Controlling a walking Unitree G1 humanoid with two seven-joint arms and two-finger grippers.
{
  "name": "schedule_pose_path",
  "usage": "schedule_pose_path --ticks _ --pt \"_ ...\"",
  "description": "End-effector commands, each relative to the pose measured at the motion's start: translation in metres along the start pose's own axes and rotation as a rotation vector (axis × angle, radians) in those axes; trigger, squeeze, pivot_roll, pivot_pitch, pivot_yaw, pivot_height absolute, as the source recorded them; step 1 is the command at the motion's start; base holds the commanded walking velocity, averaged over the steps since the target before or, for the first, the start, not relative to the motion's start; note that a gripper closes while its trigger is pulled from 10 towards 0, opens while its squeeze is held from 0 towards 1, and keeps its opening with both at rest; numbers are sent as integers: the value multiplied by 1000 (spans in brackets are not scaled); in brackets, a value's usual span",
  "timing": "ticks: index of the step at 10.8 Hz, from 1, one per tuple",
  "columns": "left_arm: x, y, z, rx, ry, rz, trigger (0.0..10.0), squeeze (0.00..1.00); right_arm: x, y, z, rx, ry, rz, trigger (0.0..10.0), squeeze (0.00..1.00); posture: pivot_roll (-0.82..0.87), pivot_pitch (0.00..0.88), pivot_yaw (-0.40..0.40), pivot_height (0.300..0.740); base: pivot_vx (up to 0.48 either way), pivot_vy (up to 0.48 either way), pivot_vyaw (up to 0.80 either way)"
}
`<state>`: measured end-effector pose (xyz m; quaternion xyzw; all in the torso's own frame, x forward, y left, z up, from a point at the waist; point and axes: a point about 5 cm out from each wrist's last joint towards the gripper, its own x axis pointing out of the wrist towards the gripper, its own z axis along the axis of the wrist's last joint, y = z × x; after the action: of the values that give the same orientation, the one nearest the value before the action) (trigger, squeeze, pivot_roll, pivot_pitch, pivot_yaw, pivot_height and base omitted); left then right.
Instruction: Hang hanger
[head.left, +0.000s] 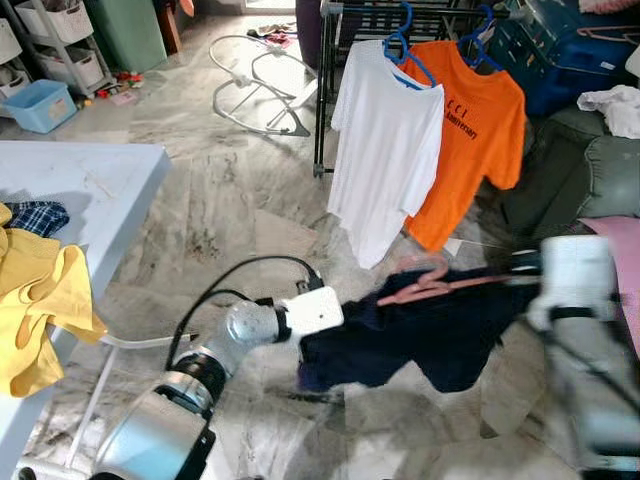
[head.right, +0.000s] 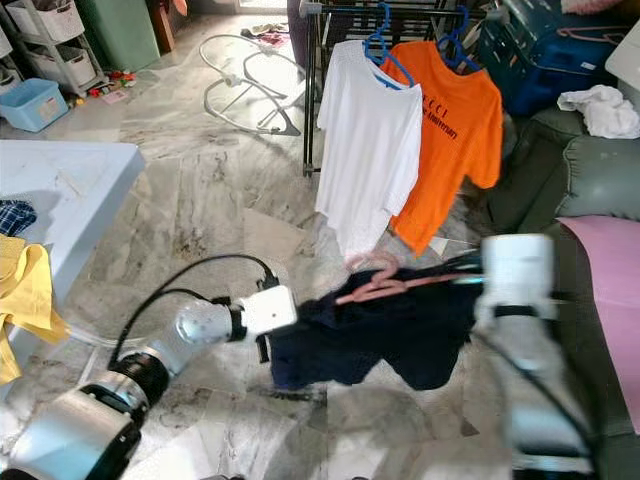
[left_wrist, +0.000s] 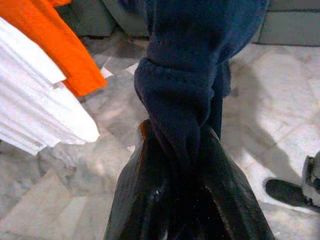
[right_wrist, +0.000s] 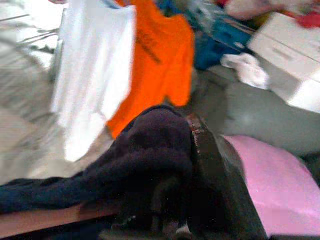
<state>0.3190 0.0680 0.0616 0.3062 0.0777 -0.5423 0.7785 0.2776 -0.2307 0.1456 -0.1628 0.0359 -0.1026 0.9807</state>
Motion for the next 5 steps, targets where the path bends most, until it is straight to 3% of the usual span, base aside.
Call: schedule_pose_path --ticks 1,3,5 --pt "4 -6 2 9 -11 -22 0 0 0 13 1 11 6 62 0 0 -120 86 -12 740 0 0 0" --pt "14 -18 9 16 -44 -75 0 0 -8 58 5 36 20 312 0 0 -119 86 -7 740 0 0 0" --pt "16 -20 9 17 -39 -80 0 0 -14 76 7 44 25 421 0 0 -120 86 -2 740 0 0 0"
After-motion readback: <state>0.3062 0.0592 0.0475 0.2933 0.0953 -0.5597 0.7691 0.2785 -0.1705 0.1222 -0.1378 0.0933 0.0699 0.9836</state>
